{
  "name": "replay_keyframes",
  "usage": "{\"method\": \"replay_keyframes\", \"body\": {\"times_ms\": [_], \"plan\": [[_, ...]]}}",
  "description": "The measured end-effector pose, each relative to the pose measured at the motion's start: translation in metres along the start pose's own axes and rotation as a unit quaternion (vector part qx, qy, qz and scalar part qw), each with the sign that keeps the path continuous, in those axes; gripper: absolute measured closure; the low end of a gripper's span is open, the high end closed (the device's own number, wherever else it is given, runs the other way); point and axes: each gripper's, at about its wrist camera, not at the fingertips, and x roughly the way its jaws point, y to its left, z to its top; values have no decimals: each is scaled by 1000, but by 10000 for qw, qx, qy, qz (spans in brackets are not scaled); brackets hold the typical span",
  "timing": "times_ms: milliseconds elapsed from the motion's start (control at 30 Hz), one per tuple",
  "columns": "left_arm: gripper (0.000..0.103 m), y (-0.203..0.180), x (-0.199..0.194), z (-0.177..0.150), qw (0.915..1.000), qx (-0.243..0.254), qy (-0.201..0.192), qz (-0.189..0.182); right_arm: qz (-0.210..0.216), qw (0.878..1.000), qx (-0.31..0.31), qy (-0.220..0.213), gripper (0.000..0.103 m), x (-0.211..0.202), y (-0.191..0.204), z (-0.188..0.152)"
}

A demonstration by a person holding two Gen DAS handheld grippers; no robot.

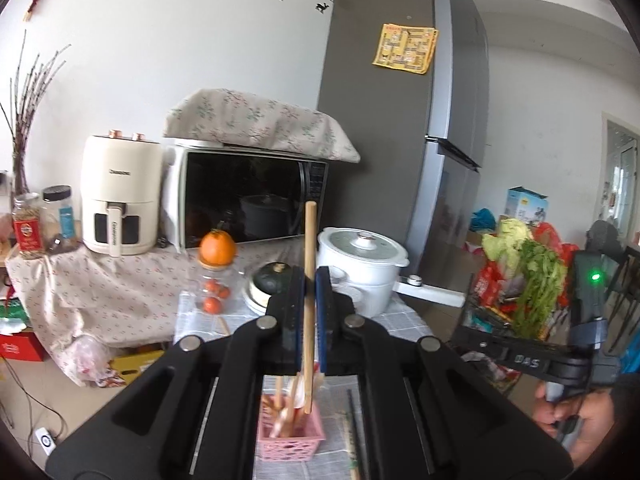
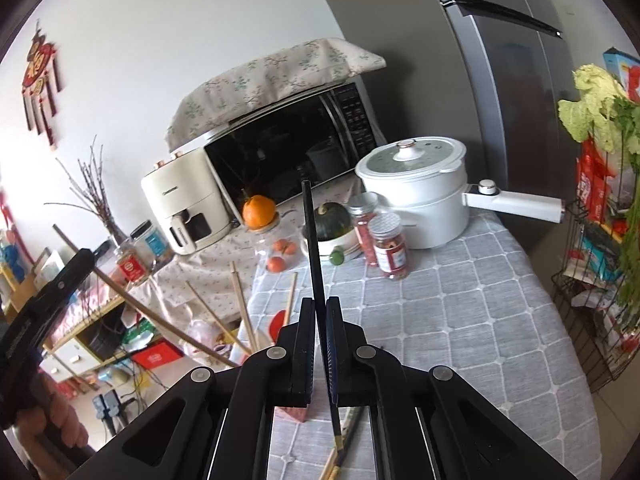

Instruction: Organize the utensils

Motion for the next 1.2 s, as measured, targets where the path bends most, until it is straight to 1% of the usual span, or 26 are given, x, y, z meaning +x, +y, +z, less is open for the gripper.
{"method": "replay_keyframes", "body": {"times_ms": [167,300,367,467,567,633,667,700,733,767,800,833,867,933,1000,1033,1067,1100,1133,1200], "plan": [[97,11,12,-11,9997,-3,139,221,150,9998,-107,-74,98,-1,16,-2],[97,16,25,-23,9988,53,365,323,231,9995,-157,-156,98,0,26,-2],[97,19,36,-32,9978,74,553,369,265,9993,-190,-166,98,2,32,-2],[97,24,50,-45,9959,-26,859,297,317,9992,-207,-145,99,6,37,-3],[97,25,66,-58,9922,-33,1233,188,357,9989,-268,-157,99,6,43,-4],[95,24,71,-64,9895,-23,1430,204,383,9986,-325,-177,99,5,47,-4],[89,24,71,-66,9885,-45,1499,207,379,9985,-354,-179,99,4,49,-4],[85,25,69,-66,9877,-99,1548,191,361,9985,-367,-166,99,5,49,-4],[74,26,68,-65,9875,-148,1561,184,344,9986,-375,-122,99,7,49,-5],[60,27,65,-64,9872,-195,1576,154,327,9990,-319,-19,98,13,46,-5],[55,29,64,-63,9865,-227,1617,119,314,9992,-225,65,98,18,41,-6],[52,30,63,-63,9858,-256,1655,90,330,9992,-65,207,97,25,33,-8],[52,32,64,-64,9852,-281,1692,52,340,9989,39,311,93,31,26,-9],[52,39,64,-65,9830,-403,1792,-26,350,9969,257,657,86,46,10,-14],[52,49,65,-66,9805,-622,1865,-80,353,9957,193,839,84,54,5,-19],[52,54,65,-67,9789,-740,1902,-100,353,9952,104,903,80,55,7,-21],[52,58,65,-68,9772,-837,1947,-110,357,9944,-61,995,66,55,12,-26],[52,62,64,-69,9752,-949,1995,-124,398,9934,-194,1054,56,53,16,-32],[52,64,63,-70,9736,-1023,2033,-148,434,9924,-331,1107,44,53,20,-37],[51,67,59,-72,9706,-1064,2158,-105,348,9854,-808,1459,44,56,32,-53]]}}
